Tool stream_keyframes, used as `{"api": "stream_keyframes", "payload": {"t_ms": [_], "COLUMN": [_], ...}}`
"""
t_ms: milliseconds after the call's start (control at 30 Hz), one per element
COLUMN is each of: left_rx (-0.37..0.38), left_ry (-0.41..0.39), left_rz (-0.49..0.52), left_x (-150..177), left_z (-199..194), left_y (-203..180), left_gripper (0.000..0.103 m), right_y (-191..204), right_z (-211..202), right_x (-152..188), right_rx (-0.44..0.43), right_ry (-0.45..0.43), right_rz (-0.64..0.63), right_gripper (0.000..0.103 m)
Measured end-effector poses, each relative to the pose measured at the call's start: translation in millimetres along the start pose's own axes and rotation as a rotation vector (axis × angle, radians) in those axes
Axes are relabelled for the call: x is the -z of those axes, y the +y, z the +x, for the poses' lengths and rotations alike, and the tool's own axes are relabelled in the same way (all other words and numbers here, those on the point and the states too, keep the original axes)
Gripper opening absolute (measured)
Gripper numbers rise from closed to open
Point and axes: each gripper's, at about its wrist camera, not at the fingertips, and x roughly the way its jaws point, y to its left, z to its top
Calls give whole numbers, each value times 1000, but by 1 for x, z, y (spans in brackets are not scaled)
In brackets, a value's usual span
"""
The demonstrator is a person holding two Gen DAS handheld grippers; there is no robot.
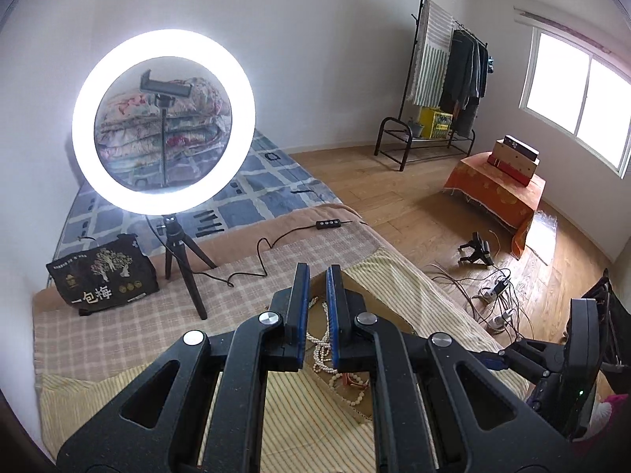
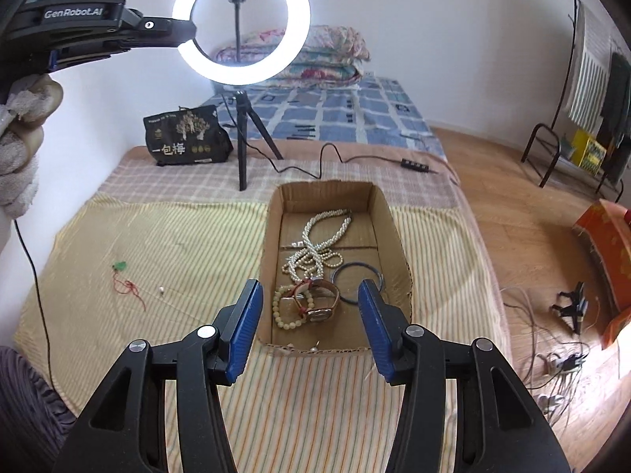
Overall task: Organize jewelry
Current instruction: 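Move both open tools back over the green pendant and pearl earring on the bed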
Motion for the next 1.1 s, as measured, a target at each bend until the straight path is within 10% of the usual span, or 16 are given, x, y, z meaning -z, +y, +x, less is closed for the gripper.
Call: {"api": "stream_keyframes", "payload": {"t_ms": [200, 333, 1100], "left_rx": [-12, -45, -302], "left_ry": [-31, -49, 120], "left_rz": [33, 39, -117], "left_x": [12, 29, 153], "left_z": [-60, -96, -150], "left_y": [13, 28, 126], "left_gripper": [7, 56, 57], "right_y": [31, 58, 131], "right_z": [-34, -38, -28], "right_x": [-3, -4, 3], "right_rx": [-2, -37, -213], "right_ry": [-71, -80, -29], "right_rz": [-12, -66, -176], "right_gripper": [49, 50, 64]}}
